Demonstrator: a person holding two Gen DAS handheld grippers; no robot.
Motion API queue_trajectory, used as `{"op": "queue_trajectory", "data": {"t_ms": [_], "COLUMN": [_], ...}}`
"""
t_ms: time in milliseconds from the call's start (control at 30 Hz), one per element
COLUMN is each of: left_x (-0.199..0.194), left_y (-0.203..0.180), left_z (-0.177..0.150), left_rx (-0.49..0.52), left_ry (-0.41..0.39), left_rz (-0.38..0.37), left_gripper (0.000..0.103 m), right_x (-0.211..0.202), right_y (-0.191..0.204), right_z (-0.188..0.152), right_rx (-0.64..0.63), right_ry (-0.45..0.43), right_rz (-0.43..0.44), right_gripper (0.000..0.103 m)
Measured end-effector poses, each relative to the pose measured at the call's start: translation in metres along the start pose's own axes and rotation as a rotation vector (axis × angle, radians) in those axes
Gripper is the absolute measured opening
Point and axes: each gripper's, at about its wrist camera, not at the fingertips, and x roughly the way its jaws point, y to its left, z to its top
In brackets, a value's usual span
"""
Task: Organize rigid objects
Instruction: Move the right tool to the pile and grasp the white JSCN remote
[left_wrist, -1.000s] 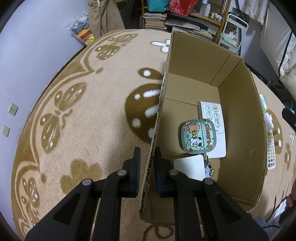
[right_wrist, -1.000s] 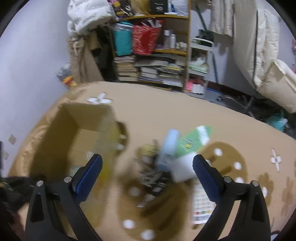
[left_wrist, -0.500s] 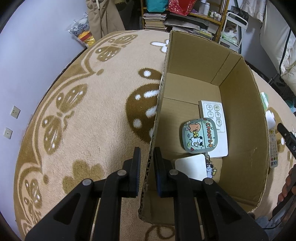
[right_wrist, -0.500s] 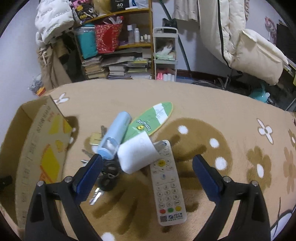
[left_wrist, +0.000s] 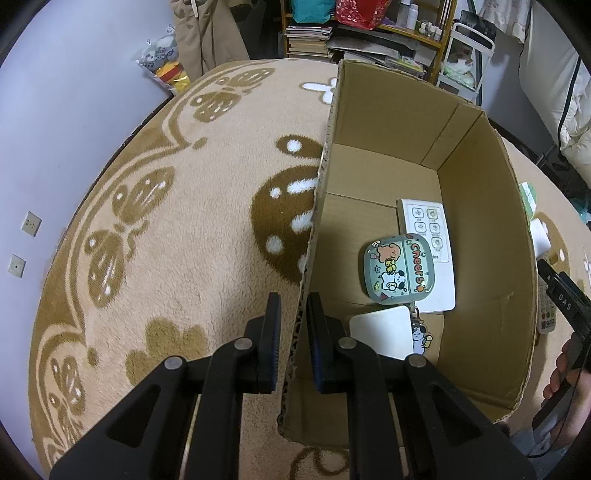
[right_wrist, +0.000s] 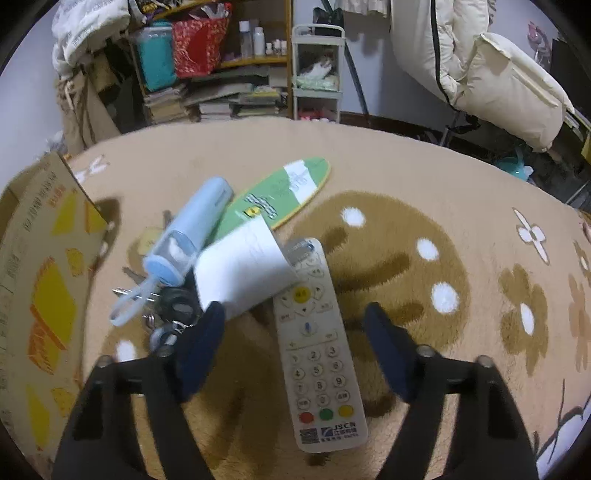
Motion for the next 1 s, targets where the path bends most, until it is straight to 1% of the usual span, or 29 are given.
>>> {"op": "queue_trajectory", "data": {"t_ms": [100, 200, 233, 267, 400, 633, 667, 733, 900, 1000], "left_x": [-0.001, -0.001, -0.001, -0.001, -0.002, -0.004, -0.004, -0.004, -0.003, -0.003], "left_y": [-0.001, -0.001, -0.001, -0.001, -0.002, -0.002, -0.002, -0.002, 0.0, 0.0], "left_z": [0.0, -0.001, -0.001, -0.001, -0.002, -0.003, -0.003, -0.003, -0.004, -0.004], "left_rx": [0.009, 0.003, -0.001, -0.003, 0.002, 0.01, 0.011, 0.012, -0.001, -0.002], "left_ry": [-0.004, -0.003, -0.003, -0.002, -0.005, -0.008, -0.008, -0.008, -0.005, -0.005], "left_rz": [0.008, 0.002, -0.001, -0.003, 0.002, 0.009, 0.01, 0.01, -0.007, -0.008], "left_gripper": [0.014, 0.014, 0.014, 0.014, 0.014, 0.014, 0.014, 0.014, 0.014, 0.014], "right_x": [0.005, 0.012, 0.014, 0.018, 0.025, 0.031, 0.031, 0.03, 0.025, 0.023], "right_y": [-0.002, -0.004, -0.004, -0.005, -0.009, -0.004, -0.004, -0.001, -0.003, -0.009], "right_z": [-0.003, -0.006, -0.008, -0.009, -0.01, -0.011, -0.011, -0.013, -0.015, -0.014], "right_rx": [0.012, 0.006, 0.007, 0.01, 0.026, -0.009, -0.014, -0.033, -0.001, 0.043], "right_ry": [0.012, 0.027, 0.035, 0.051, 0.066, 0.068, 0.067, 0.06, 0.054, 0.057], "right_rz": [0.013, -0.005, -0.005, 0.0, -0.001, -0.03, -0.033, -0.058, -0.049, -0.025], "right_gripper": [0.073, 0.071, 0.063, 0.057, 0.056, 0.056, 0.055, 0.048, 0.045, 0.044]}}
